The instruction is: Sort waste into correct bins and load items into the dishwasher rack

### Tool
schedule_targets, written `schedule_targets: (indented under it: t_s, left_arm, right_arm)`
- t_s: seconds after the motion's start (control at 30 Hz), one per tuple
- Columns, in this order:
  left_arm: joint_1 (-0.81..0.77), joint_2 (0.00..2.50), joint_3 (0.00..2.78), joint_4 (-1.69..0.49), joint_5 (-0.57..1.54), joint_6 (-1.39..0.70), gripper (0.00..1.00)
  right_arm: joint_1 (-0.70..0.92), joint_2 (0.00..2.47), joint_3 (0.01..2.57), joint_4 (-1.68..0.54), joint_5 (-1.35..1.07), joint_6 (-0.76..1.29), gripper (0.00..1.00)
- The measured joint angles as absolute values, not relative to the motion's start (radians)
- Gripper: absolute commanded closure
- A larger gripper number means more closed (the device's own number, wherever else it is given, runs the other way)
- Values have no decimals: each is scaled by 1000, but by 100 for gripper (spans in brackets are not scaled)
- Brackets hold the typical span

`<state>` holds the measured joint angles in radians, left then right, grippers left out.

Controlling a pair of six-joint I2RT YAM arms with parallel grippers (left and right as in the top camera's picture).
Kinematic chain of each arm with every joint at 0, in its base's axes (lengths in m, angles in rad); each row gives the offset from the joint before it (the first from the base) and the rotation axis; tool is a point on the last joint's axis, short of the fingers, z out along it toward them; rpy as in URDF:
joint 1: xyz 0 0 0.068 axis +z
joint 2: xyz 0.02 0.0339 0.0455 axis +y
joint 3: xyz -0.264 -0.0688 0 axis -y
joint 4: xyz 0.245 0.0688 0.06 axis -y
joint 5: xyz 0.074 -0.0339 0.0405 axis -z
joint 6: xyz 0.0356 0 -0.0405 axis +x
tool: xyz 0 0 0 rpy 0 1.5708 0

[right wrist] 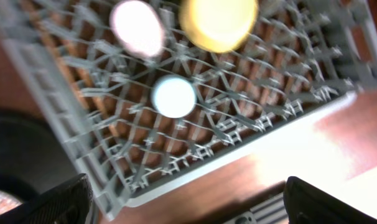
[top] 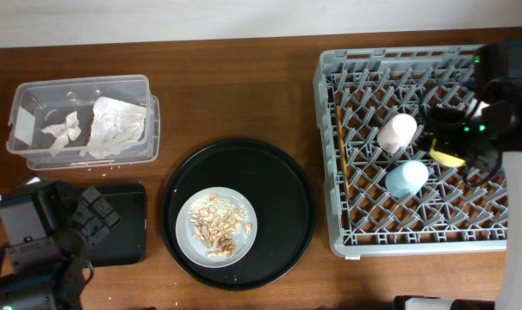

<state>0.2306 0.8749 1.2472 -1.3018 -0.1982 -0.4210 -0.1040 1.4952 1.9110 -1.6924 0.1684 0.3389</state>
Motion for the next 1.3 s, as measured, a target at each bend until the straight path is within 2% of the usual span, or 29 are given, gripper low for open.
schedule_targets:
  t_s: [0.13, 0.47, 0.83, 0.93, 1.13, 1.3]
  left_arm:
    - [231, 875, 1247, -1302, -199, -421, 1]
    - [231, 875, 1247, -1302, -198, -421, 1]
    - [232, 875, 1247, -1329, 367, -427, 1]
    - [224, 875, 1247, -1347, 449, -423, 1]
    - [39, 886, 1245, -1317, 483, -400, 1]
    - [-290, 1053, 1246, -1246, 454, -386, 1]
  right_arm:
    - [-172, 1497, 1821, -1685, 169, 340, 1]
    - [-176, 1507, 1764, -1627, 172, 341, 1]
    - [-176, 1508, 1764, -1627, 173, 340, 1]
    - [-176, 1508, 1764, -1627, 173, 341, 1]
    - [-176, 1508, 1764, -1627, 173, 340, 1]
    - [-176, 1508, 1764, -1626, 176, 341, 1]
